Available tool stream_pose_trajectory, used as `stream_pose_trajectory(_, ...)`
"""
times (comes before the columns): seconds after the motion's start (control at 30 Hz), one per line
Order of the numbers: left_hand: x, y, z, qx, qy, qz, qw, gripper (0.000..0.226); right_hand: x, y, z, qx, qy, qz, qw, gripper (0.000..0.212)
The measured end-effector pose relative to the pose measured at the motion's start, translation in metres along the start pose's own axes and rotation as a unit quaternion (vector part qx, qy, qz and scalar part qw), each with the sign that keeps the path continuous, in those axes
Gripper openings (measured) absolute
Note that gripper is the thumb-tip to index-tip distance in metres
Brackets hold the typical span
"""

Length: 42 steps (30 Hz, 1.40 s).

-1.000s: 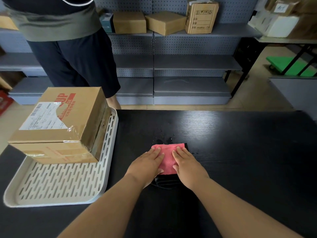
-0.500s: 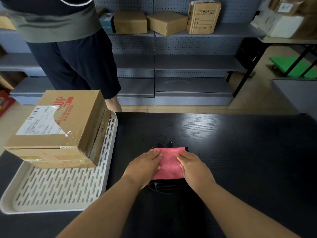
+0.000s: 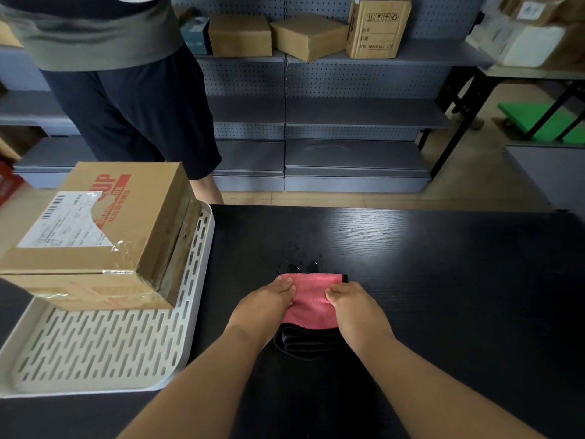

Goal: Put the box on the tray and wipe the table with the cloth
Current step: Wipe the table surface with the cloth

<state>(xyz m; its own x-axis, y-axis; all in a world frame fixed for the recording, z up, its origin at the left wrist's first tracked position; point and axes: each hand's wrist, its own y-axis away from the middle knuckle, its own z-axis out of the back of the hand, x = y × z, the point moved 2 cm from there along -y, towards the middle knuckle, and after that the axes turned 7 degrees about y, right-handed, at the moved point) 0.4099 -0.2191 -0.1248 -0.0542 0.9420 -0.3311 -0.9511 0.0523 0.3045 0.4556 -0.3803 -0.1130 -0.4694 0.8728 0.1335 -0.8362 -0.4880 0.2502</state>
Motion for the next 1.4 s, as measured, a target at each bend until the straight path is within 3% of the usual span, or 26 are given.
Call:
stream_pose_trajectory(0.17,-0.002,0.005,0.004,-0.014,-0.032,-0.026,0.999,0.055,-0.002,-0.002,-0.001,-0.011,0.006,0.014,1.0,0.032)
stream_pose_trajectory(0.7,-0.002,-0.008,0.022,-0.079,-0.01,-0.007,0.997,0.057,-0.009,-0.021,0.013,-0.088,-0.003,0.037,0.995,0.047)
stream_pose_trajectory(1.0,0.007,0.002,0.019,-0.027,0.038,-0.059,0.997,0.048,-0.007,-0.012,0.001,-0.149,-0.039,0.071,0.985,0.03)
stream_pose_trajectory(1.2,0.011,0.005,0.016,0.049,0.052,-0.073,0.995,0.068,-0.005,-0.002,0.0,-0.062,-0.063,0.078,0.993,0.052)
stream_pose_trajectory(1.4,0.011,0.005,0.016,0.072,0.037,-0.068,0.994,0.07,-0.001,-0.004,-0.004,-0.058,-0.061,0.061,0.995,0.052)
